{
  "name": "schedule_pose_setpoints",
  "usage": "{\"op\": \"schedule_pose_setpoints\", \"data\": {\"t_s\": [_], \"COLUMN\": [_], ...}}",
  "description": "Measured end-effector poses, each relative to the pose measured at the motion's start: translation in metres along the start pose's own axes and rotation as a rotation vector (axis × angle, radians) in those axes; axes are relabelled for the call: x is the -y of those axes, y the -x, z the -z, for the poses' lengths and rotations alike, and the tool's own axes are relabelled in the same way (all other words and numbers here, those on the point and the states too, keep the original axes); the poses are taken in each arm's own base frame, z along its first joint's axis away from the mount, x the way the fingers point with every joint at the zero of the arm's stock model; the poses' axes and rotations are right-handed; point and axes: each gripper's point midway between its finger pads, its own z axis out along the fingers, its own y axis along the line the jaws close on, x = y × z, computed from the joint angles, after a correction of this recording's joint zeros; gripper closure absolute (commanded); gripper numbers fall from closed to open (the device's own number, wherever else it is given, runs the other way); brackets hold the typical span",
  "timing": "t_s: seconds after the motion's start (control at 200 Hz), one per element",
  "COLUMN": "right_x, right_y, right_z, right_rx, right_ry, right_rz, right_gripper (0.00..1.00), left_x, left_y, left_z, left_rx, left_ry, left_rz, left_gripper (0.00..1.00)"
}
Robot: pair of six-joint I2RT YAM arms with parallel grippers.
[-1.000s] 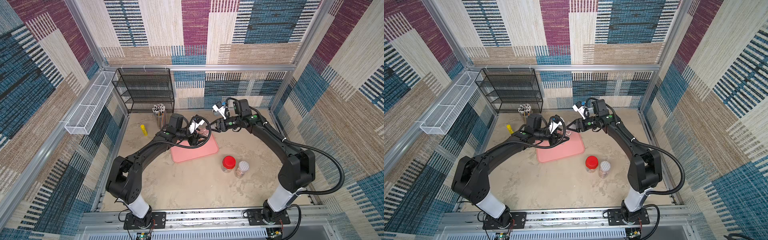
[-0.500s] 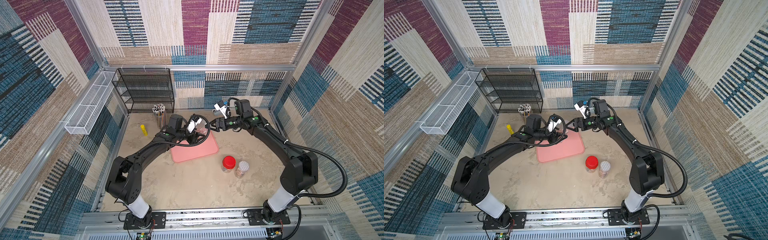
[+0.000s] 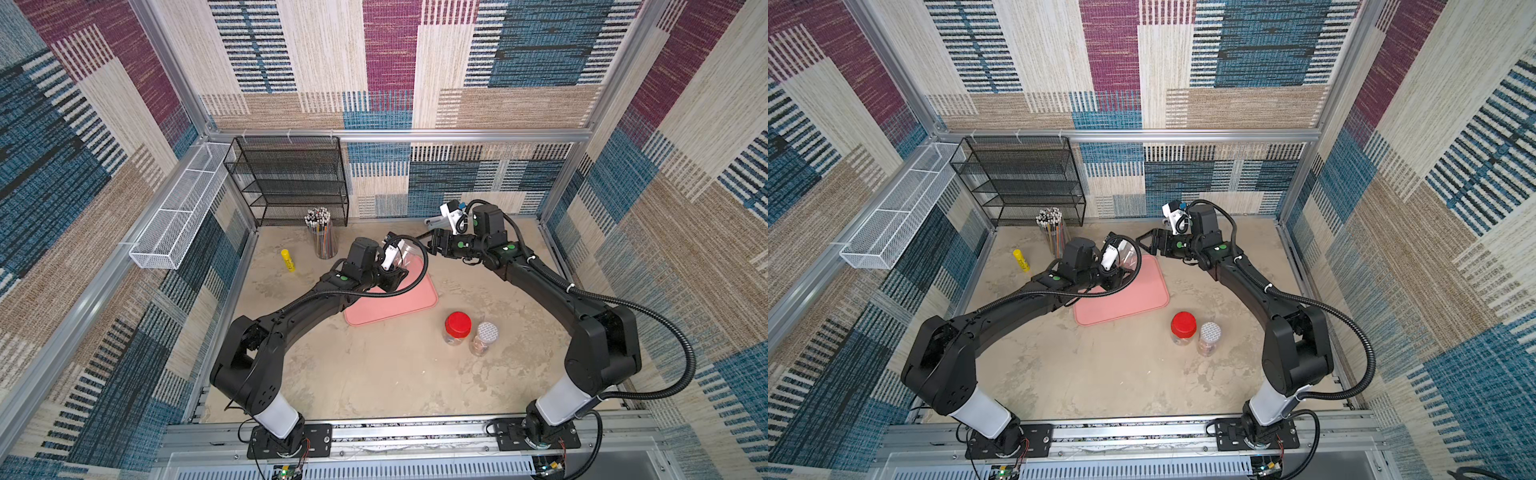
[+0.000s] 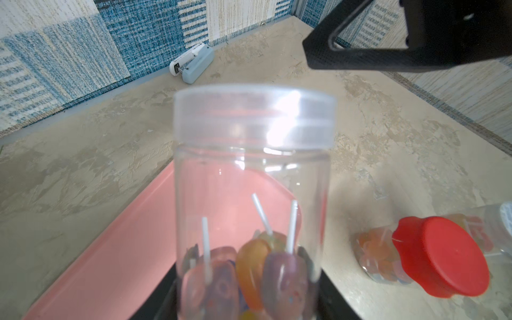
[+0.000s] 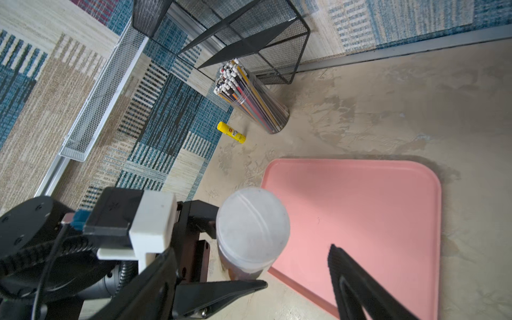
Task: Pour the candies out of the jar
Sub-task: Pick up the jar from the center of the board, then unscrew the lid from the jar.
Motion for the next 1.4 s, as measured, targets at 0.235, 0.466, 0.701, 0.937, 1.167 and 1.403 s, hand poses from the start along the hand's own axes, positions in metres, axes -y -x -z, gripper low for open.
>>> {"op": "schedule_pose_setpoints", "data": {"t_s": [0.235, 0.466, 0.701, 0.937, 1.167, 1.403], "right_x": [-0.011, -0.014, -0.018, -0.018, -0.023, -0.061], "right_y": [-0.007, -0.001, -0.001, -0.002, 0.000, 0.010], "right_z": [-0.019, -0.029, -0.035, -0.036, -0.032, 0.000], "right_rx": [0.004, 0.025, 0.031, 0.034, 0.034, 0.033], "right_ry": [0.003, 0.006, 0.011, 0.004, 0.030, 0.192], "right_rz": [0.004, 0.012, 0.016, 0.019, 0.046, 0.213], "right_gripper": [0.14, 0.24, 0.38, 0.48, 0.61, 0.68], "left_x": [0.005, 0.009, 0.011, 0.011, 0.010, 0.037], "left_y": [0.009, 0.010, 0.012, 0.013, 0.018, 0.047], "left_z": [0.002, 0.005, 0.006, 0.006, 0.009, 0.034], "left_rx": [0.030, 0.040, 0.051, 0.054, 0.066, 0.160], "left_ry": [0.010, 0.001, -0.005, -0.008, -0.042, -0.340], "left_rz": [-0.016, -0.021, -0.021, -0.001, 0.012, 0.002], "left_gripper": [1.00, 1.00, 1.00, 1.00, 1.00, 1.00]}}
